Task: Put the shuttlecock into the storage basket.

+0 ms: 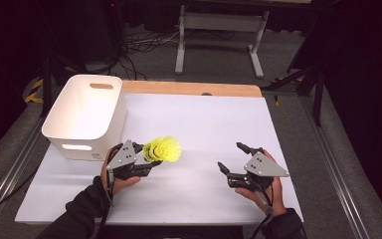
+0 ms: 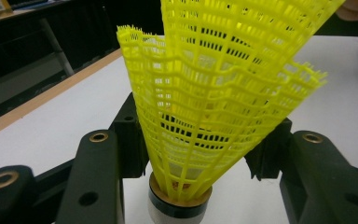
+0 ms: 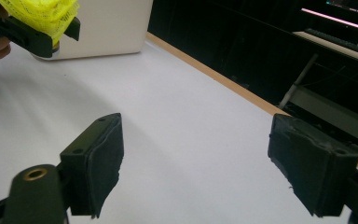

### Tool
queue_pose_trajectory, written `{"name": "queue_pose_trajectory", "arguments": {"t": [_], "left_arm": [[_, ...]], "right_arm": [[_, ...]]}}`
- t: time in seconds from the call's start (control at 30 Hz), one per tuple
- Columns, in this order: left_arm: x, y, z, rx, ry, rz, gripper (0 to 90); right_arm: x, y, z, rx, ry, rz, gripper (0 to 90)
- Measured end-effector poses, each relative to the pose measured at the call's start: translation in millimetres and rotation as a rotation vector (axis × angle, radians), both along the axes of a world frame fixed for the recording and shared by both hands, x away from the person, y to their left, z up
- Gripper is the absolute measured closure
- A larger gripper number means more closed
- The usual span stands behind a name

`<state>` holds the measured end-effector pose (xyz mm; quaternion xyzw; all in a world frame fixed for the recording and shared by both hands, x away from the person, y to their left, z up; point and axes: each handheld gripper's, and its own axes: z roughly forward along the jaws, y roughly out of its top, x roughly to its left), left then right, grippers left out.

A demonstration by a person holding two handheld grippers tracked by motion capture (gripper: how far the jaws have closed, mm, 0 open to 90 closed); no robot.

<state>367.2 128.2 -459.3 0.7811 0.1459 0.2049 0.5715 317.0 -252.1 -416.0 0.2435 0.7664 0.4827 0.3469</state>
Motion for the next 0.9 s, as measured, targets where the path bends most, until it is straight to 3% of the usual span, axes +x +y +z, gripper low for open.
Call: {"name": "queue_pose_trajectory", "arguments": {"t": [0.07, 0.17, 0.3, 0.9], "left_arm": [[-0.2, 2.8, 2.0, -0.002, -0.007, 0.002, 49.5], [-1.5, 7.0, 4.9, -0.02, -0.014, 0.015, 49.5], [-3.3, 12.1, 8.9, -0.024, -0.02, 0.021, 49.5], [-7.4, 29.2, 22.1, -0.062, -0.052, 0.049, 50.1]], "right_arm": [[0.2, -4.0, -5.0, 0.018, 0.012, 0.003, 18.6], [-0.5, -8.2, -14.1, -0.004, -0.005, -0.024, 18.6], [-3.1, -12.1, -26.1, 0.004, 0.002, -0.016, 18.4], [-2.5, -4.7, -37.6, -0.011, 0.031, 0.003, 18.0]]}}
